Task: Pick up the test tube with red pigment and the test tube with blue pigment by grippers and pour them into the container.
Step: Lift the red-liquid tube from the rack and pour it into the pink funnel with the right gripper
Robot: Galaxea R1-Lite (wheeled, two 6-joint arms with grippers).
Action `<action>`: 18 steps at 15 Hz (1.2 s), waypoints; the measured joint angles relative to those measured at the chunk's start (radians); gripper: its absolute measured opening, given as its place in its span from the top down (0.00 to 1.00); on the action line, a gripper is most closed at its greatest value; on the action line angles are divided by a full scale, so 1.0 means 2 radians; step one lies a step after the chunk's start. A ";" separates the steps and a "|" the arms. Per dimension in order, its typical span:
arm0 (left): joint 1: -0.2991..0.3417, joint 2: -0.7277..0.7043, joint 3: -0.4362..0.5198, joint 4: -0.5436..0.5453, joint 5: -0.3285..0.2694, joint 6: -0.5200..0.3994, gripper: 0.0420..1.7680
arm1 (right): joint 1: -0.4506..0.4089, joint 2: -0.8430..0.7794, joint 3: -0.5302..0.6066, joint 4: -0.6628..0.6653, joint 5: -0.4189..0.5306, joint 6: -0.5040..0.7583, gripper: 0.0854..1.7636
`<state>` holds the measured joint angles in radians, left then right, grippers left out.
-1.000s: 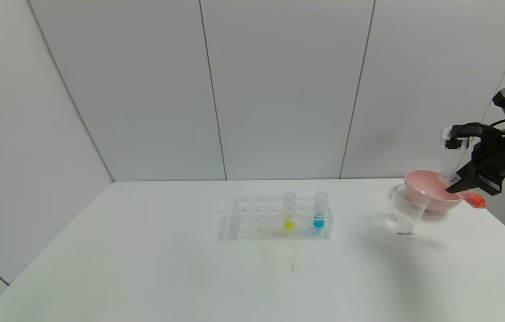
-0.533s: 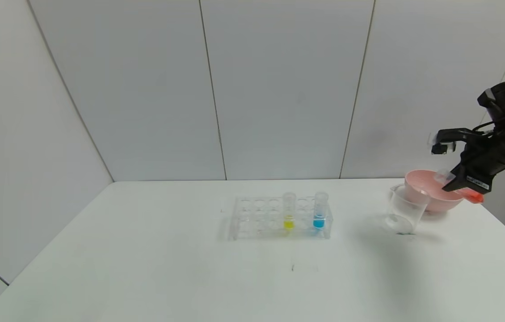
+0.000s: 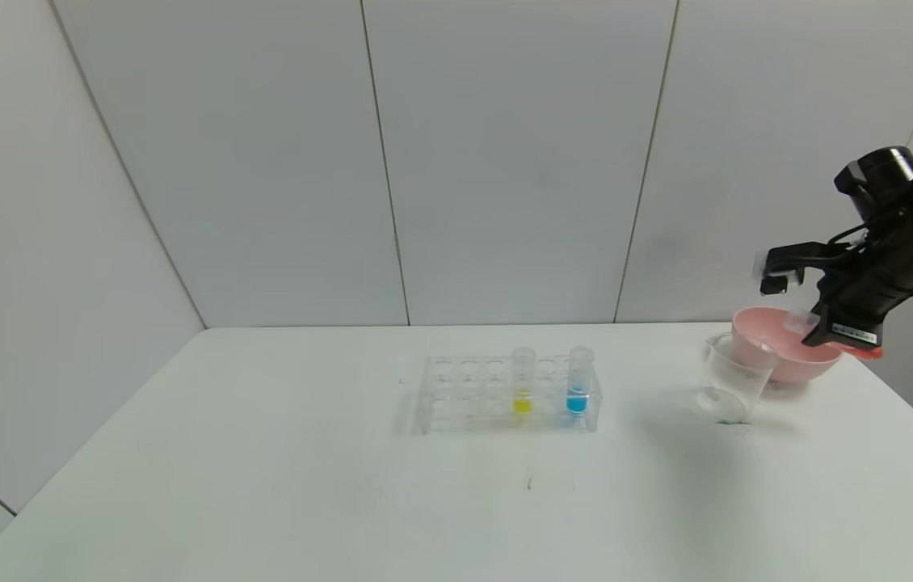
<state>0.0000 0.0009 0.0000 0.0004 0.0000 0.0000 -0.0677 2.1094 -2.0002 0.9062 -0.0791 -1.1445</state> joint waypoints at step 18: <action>0.000 0.000 0.000 0.000 0.000 0.000 0.00 | 0.053 0.015 0.000 -0.001 -0.128 -0.039 0.75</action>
<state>0.0000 0.0009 0.0000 0.0013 0.0000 0.0000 0.0385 2.1402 -2.0002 0.9032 -0.3357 -1.2226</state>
